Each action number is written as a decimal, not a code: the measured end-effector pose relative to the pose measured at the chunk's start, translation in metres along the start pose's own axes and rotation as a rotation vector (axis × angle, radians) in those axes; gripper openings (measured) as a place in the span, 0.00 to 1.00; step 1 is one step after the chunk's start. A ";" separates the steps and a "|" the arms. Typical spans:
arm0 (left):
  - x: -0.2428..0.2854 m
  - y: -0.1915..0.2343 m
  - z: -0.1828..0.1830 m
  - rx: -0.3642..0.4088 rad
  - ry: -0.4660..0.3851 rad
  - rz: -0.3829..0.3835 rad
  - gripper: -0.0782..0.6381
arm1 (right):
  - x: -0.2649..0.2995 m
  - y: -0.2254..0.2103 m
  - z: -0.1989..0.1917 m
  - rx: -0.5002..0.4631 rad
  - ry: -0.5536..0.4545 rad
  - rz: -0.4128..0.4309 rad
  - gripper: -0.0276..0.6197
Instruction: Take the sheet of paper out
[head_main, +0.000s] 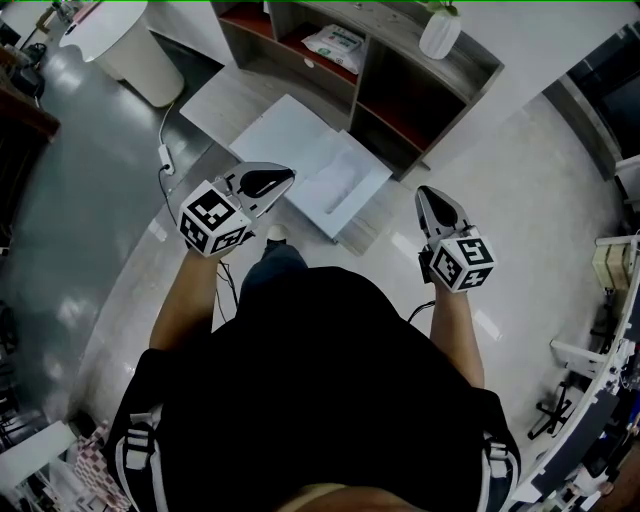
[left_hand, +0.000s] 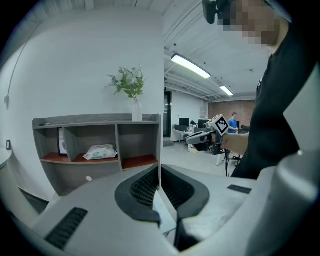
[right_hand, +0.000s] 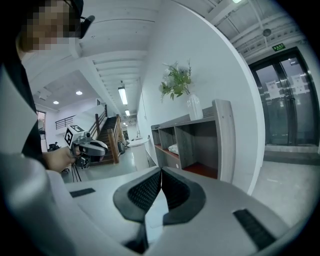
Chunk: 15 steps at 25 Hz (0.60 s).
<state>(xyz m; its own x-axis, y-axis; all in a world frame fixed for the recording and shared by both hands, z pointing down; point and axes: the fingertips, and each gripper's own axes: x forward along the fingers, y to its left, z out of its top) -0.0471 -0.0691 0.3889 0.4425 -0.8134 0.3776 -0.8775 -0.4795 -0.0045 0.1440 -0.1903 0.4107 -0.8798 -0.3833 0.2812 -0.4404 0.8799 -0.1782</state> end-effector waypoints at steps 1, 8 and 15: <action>0.000 -0.001 -0.001 -0.002 0.001 -0.003 0.15 | -0.002 0.001 -0.001 0.001 0.000 -0.003 0.06; -0.001 0.003 -0.005 0.001 0.004 -0.025 0.15 | -0.005 0.003 -0.008 0.017 0.000 -0.030 0.06; -0.004 0.017 -0.009 -0.006 0.001 -0.038 0.15 | 0.006 0.005 -0.010 0.017 0.019 -0.048 0.06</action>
<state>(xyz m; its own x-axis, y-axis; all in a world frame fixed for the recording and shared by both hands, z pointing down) -0.0656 -0.0712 0.3953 0.4755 -0.7941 0.3786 -0.8612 -0.5081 0.0159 0.1380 -0.1852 0.4207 -0.8539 -0.4200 0.3073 -0.4856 0.8554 -0.1802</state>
